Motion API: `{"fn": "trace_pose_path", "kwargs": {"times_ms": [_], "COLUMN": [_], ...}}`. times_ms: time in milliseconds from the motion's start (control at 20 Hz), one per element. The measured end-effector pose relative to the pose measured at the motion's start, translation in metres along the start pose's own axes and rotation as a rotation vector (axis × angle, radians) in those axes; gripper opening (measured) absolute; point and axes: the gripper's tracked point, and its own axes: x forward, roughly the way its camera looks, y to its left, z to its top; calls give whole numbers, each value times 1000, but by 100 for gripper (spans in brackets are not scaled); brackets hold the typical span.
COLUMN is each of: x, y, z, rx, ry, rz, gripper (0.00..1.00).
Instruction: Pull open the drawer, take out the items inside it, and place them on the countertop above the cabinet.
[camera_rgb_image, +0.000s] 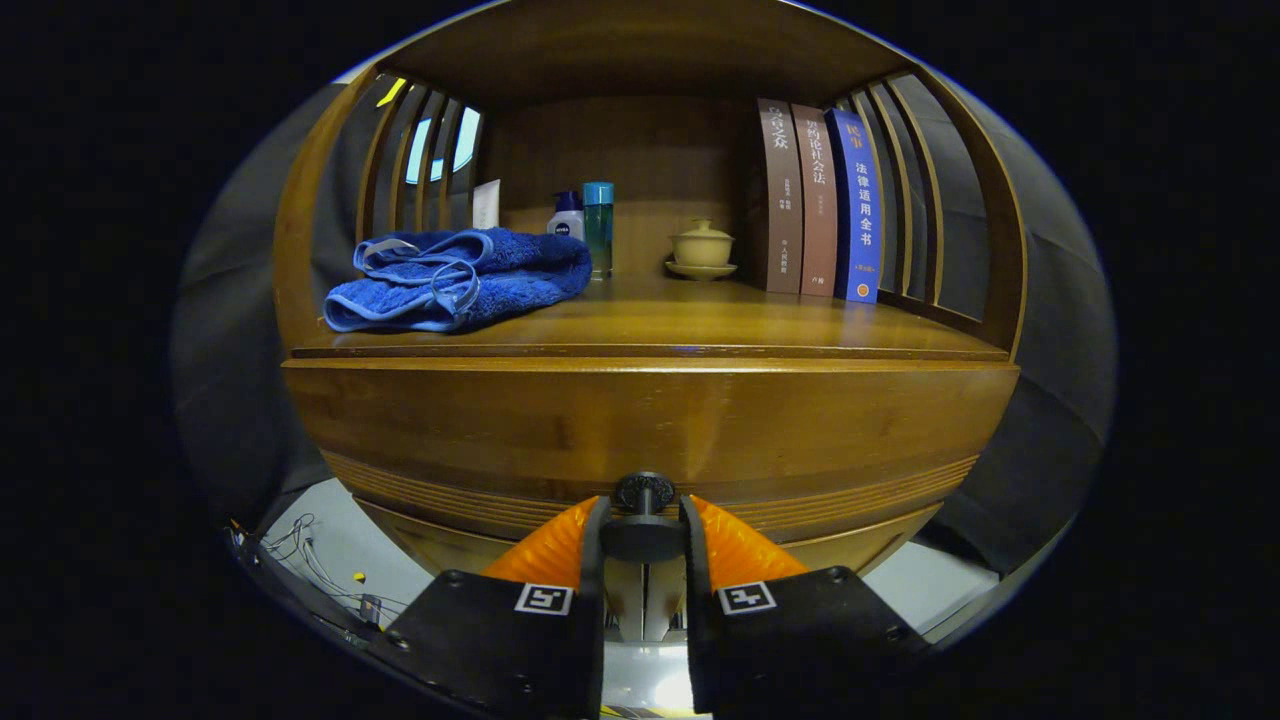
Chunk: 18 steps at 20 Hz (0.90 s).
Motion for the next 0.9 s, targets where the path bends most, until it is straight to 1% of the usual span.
{"fn": "trace_pose_path", "kwargs": {"times_ms": [150, 300, 900], "x": [-6, -21, -104], "y": [1, 1, 4], "z": [-3, -8, -41], "rx": [6, 0, 32], "ry": [12, 18, 71], "rz": [6, 5, 15], "gripper": [38, 38, 38]}}
